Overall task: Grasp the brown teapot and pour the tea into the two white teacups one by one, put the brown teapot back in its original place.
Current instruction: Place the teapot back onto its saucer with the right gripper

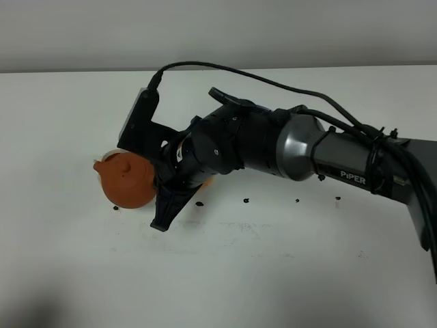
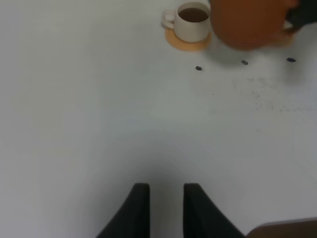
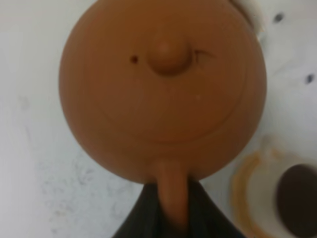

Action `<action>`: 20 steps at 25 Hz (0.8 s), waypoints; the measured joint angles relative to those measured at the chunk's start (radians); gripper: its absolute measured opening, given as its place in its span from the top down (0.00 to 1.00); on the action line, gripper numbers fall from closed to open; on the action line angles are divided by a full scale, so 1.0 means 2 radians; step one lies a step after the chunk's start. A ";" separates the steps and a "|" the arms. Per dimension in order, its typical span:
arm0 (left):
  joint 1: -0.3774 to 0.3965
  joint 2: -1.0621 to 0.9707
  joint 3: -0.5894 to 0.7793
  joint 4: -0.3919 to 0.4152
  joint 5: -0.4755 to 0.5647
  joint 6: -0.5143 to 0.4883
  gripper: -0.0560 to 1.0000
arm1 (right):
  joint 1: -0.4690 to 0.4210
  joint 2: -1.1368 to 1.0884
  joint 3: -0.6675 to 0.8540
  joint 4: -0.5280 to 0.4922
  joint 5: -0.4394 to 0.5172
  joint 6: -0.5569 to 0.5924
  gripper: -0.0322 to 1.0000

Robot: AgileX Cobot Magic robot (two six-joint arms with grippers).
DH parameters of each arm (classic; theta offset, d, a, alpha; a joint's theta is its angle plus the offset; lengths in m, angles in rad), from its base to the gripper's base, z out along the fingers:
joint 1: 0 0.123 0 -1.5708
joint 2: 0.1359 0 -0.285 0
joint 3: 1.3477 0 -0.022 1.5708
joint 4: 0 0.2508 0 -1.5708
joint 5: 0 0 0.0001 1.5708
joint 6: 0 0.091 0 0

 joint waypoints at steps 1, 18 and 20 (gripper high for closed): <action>0.000 0.000 0.000 0.000 0.000 0.000 0.80 | 0.000 0.007 0.002 0.005 0.000 0.000 0.89; 0.000 0.000 0.000 -0.001 0.000 0.000 0.80 | -0.001 0.010 0.007 0.012 -0.002 0.014 0.89; 0.000 0.000 0.000 -0.001 0.000 0.000 0.80 | -0.005 -0.015 0.008 0.012 0.009 0.018 0.89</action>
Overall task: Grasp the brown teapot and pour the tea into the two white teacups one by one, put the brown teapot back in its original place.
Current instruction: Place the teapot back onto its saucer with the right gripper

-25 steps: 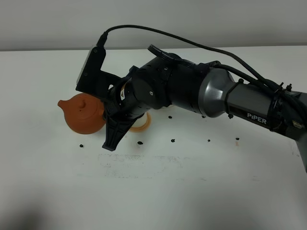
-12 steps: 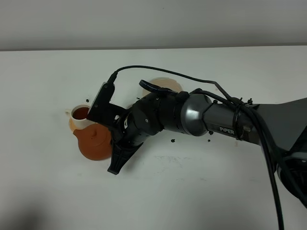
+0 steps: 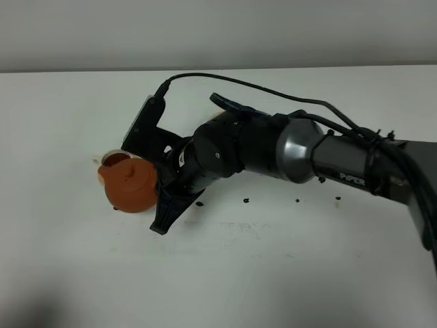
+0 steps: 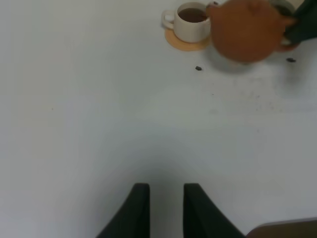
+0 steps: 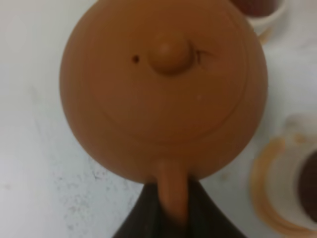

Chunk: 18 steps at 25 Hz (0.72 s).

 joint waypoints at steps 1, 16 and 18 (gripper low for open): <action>0.000 0.000 0.000 0.000 0.000 0.000 0.80 | -0.004 -0.014 0.000 0.000 0.004 0.001 0.89; 0.000 0.000 0.000 0.000 0.000 0.000 0.80 | -0.159 -0.042 -0.012 -0.002 -0.014 0.017 0.89; 0.000 0.000 0.000 0.000 0.000 0.000 0.80 | -0.170 -0.026 -0.019 -0.002 -0.014 0.017 0.89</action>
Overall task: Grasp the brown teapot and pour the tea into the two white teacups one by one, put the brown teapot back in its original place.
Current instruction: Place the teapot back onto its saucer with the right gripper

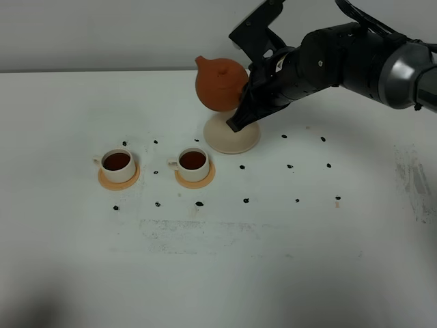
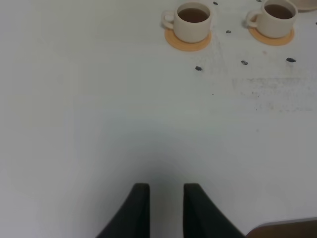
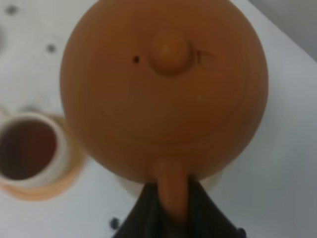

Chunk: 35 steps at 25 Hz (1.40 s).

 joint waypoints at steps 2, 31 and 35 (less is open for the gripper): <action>0.000 0.000 0.000 0.000 0.000 0.000 0.80 | -0.006 0.015 -0.002 0.001 -0.001 0.000 0.89; 0.000 0.000 0.000 0.000 0.000 0.000 0.80 | -0.020 0.097 -0.004 0.023 -0.029 0.007 0.89; 0.000 0.000 0.000 0.000 0.000 0.000 0.80 | -0.020 0.097 -0.004 0.023 -0.028 0.009 0.88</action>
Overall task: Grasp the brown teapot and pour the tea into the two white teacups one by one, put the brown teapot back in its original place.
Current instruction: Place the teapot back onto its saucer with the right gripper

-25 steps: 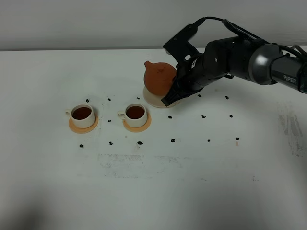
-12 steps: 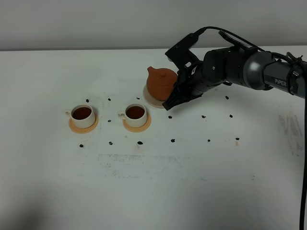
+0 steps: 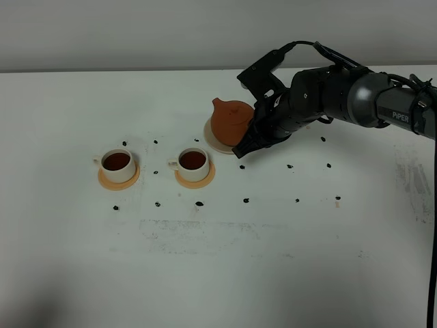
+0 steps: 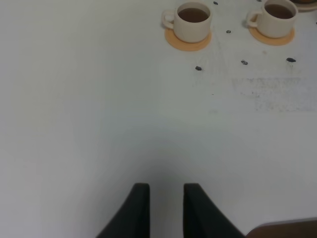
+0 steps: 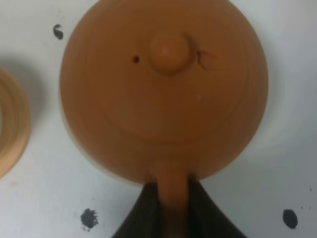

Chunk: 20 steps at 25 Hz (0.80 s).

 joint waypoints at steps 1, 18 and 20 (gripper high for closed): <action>0.000 0.000 0.000 0.000 0.000 0.000 0.80 | 0.000 0.000 0.000 0.000 0.000 0.000 0.88; 0.000 0.000 0.000 0.000 0.000 0.000 0.80 | 0.000 -0.037 -0.002 -0.015 0.011 0.000 0.44; 0.000 0.000 0.000 0.000 0.000 0.000 0.80 | -0.005 -0.067 -0.002 -0.017 0.019 0.000 0.44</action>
